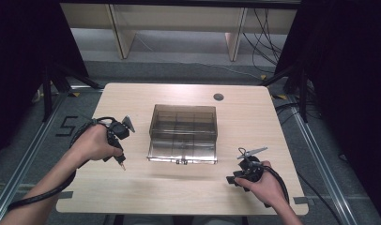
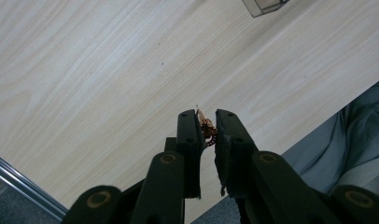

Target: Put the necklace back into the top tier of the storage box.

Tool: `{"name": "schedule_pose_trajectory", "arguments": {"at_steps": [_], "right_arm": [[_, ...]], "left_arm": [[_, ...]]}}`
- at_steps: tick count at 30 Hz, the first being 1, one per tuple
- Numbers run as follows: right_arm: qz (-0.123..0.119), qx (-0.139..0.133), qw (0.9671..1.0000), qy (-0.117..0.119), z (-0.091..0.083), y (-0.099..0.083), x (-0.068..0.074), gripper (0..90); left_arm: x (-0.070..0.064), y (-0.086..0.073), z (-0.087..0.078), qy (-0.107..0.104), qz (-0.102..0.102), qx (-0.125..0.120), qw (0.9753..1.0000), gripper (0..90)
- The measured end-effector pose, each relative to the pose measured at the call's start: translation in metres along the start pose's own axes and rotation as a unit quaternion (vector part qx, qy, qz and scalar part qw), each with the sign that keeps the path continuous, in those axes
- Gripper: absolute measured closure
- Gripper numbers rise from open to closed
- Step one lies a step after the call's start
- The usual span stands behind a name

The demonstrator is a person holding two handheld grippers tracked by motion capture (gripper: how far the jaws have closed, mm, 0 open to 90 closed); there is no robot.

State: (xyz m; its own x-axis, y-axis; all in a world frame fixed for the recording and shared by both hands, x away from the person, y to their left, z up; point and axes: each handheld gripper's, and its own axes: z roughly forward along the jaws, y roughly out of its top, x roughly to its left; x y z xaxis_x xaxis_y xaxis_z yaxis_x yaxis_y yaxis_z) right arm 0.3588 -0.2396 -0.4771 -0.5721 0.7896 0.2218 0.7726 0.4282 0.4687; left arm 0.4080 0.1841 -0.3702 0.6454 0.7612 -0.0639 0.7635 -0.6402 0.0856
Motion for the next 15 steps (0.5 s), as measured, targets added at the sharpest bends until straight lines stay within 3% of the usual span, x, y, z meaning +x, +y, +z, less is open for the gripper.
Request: {"name": "schedule_pose_trajectory", "arguments": {"at_steps": [15], "right_arm": [[0.004,0.004,1.0,-0.001,0.0001,0.0,0.0008,58.0]], "left_arm": [[-0.0051,0.0099,-0.0102,0.002,0.007,-0.006,1.0,79.6]]}}
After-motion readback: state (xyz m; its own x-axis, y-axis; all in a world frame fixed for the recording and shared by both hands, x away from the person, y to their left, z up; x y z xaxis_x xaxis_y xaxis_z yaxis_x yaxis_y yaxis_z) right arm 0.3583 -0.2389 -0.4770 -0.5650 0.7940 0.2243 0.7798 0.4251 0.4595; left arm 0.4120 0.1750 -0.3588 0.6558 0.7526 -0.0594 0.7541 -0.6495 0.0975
